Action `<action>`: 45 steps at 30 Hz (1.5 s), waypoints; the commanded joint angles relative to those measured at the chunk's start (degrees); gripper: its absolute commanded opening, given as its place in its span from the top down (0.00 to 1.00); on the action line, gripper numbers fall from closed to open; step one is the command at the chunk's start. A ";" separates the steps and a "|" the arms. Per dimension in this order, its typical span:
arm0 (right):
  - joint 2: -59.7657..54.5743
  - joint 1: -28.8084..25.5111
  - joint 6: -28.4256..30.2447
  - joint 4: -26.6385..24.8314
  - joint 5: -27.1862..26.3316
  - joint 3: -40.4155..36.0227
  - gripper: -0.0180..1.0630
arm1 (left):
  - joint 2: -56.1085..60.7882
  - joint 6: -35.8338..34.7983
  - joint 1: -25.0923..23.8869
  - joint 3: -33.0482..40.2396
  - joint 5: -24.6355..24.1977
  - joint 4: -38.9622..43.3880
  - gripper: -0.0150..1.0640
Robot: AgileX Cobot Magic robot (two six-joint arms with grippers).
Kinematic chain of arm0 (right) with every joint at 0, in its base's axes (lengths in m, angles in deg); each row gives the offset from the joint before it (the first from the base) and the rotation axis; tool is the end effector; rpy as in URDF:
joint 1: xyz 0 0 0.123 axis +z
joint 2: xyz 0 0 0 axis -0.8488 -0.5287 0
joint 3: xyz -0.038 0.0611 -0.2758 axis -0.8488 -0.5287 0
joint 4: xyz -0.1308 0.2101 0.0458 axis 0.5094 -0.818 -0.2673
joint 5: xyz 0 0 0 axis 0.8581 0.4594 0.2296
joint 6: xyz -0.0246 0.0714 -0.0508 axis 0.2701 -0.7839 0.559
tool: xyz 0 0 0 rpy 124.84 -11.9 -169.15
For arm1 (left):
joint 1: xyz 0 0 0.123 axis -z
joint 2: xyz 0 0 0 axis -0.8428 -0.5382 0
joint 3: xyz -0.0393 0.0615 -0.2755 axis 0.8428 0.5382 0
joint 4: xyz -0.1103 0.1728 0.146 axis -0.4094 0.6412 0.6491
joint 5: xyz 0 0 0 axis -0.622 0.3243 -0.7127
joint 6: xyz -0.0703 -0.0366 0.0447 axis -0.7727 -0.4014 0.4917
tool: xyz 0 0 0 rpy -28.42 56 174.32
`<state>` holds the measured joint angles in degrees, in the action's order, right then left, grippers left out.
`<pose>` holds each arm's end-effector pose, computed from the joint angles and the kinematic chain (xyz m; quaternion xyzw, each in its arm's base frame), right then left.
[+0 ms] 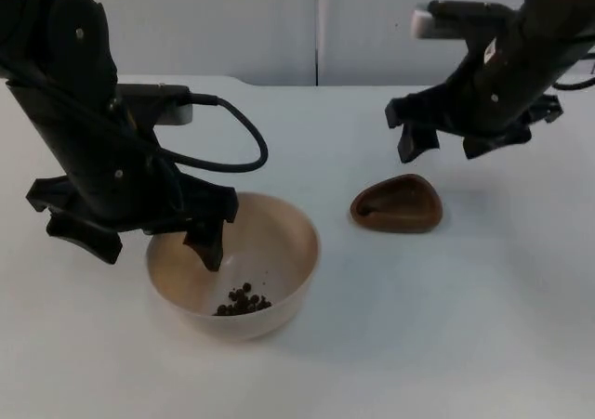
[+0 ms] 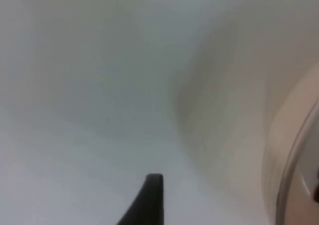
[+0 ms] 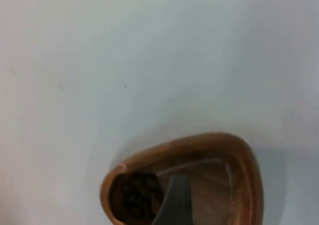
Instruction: Pick up the bowl with the left hand and pour the coffee beans from the cup into the bowl with the right hand.
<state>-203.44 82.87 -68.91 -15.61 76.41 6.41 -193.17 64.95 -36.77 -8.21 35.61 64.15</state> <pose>0.4054 0.1887 0.1540 -0.1170 0.9540 0.0912 0.2607 0.3212 -0.1260 0.1227 0.0749 0.9909 -0.0547 0.0974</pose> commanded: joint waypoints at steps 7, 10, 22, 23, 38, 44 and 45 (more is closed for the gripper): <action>8.74 -0.11 3.46 0.17 3.88 0.09 0.34 | 6.15 0.19 -0.17 0.00 -0.05 -0.16 0.15; 12.63 -0.11 3.85 0.17 5.82 0.09 0.34 | 11.04 0.19 -0.17 0.00 0.94 -0.05 0.15; 24.59 -0.11 4.91 0.17 13.17 0.09 0.34 | 28.25 0.44 -0.17 0.00 1.21 0.06 0.15; 24.59 -0.11 4.91 0.17 13.17 0.09 0.34 | 28.25 0.44 -0.17 0.00 1.21 0.06 0.15; 39.52 -0.11 6.00 0.17 14.06 -10.33 0.34 | 41.45 3.01 -0.17 0.10 -5.21 0.06 0.15; 46.86 -0.11 6.22 0.17 12.26 -17.42 0.34 | 45.68 3.46 -0.17 0.19 -7.89 0.06 0.15; 49.13 -0.11 6.35 0.17 11.54 -19.86 0.34 | 47.01 3.59 -0.17 0.19 -8.31 0.06 0.15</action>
<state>-157.57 82.87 -63.17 -15.61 89.69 -10.60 -148.31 68.20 -36.77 -8.09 28.50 64.15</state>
